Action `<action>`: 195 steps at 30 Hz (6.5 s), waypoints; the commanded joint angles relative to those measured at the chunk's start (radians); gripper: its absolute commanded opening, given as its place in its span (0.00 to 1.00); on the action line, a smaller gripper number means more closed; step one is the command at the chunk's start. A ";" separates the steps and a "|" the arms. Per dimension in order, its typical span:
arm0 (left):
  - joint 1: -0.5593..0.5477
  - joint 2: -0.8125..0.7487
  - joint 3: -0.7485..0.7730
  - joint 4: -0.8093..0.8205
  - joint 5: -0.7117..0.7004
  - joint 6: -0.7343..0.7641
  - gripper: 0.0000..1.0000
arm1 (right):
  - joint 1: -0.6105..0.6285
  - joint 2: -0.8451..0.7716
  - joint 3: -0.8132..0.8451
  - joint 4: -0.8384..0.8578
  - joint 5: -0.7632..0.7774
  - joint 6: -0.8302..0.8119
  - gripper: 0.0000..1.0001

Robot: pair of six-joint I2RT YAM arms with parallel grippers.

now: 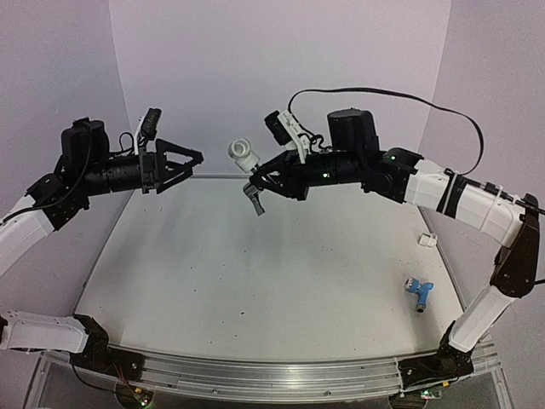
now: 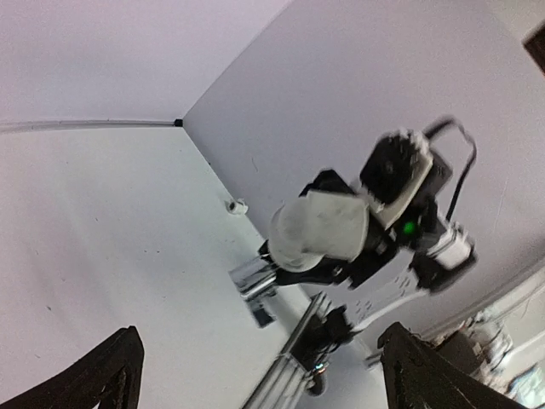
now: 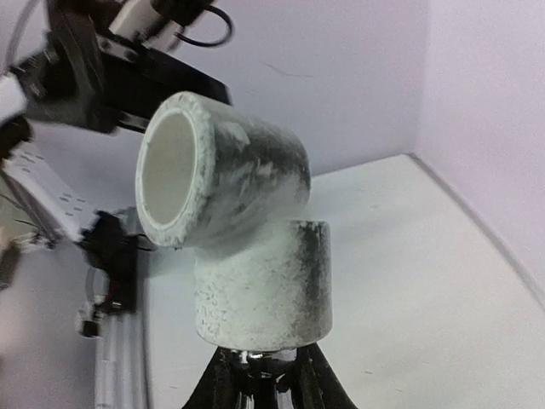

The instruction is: Install the water faucets

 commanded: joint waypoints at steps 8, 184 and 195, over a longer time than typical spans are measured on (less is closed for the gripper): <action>-0.019 0.144 -0.038 0.201 -0.145 -0.772 1.00 | 0.079 0.149 0.096 0.069 0.612 -0.451 0.00; 0.135 0.077 0.057 0.071 0.064 0.029 1.00 | -0.093 -0.067 -0.027 -0.029 -0.039 -0.010 0.00; 0.036 0.220 -0.098 0.476 0.001 -0.764 1.00 | 0.060 -0.008 -0.071 0.134 0.544 -0.332 0.00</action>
